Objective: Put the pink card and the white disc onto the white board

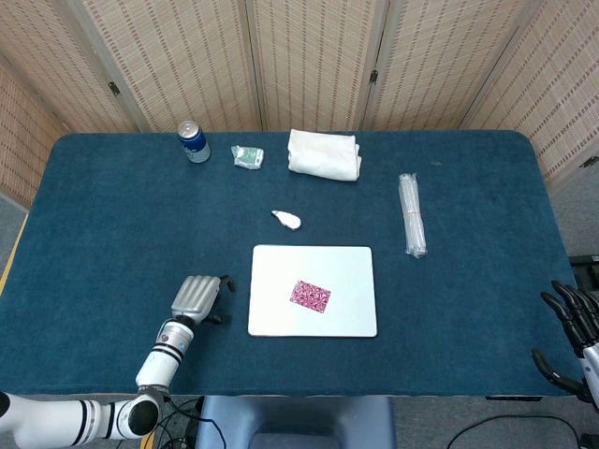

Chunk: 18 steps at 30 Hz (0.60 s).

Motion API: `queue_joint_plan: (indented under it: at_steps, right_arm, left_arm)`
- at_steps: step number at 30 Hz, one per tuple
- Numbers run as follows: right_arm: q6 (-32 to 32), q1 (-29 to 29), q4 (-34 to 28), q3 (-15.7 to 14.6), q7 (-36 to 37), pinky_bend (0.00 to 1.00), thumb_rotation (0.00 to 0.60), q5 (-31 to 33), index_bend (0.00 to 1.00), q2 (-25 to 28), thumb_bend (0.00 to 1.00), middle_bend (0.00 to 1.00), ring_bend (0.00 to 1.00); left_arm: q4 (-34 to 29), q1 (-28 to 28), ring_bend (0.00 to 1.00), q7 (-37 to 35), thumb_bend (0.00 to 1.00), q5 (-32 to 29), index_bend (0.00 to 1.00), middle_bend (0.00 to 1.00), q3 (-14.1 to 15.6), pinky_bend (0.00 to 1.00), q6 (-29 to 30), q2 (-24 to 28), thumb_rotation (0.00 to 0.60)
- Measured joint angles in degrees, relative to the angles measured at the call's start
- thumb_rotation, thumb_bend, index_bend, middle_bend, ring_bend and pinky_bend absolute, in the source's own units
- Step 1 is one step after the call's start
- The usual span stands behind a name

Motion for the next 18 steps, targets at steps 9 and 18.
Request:
queue_joint_plan:
  at_steps: [9, 18]
  right_arm:
    - [-1.2, 0.5, -0.7, 0.2, -1.0, 0.0, 0.6, 0.8, 0.0, 0.0, 0.29, 0.0, 0.0]
    - [-1.5, 0.7, -1.1, 0.2, -1.6, 0.0, 0.6, 1.2, 0.0, 0.0, 0.29, 0.0, 0.0]
  left_arm:
    - [2.1, -0.4, 1.0, -1.3, 0.3, -1.8, 0.46, 1.0, -1.5, 1.0, -3.5, 1.1, 0.6]
    - [2.8, 0.4, 1.0, -2.8, 0.32, -2.1, 0.48, 1.0, -1.5, 1.0, -5.0, 2.6, 0.6]
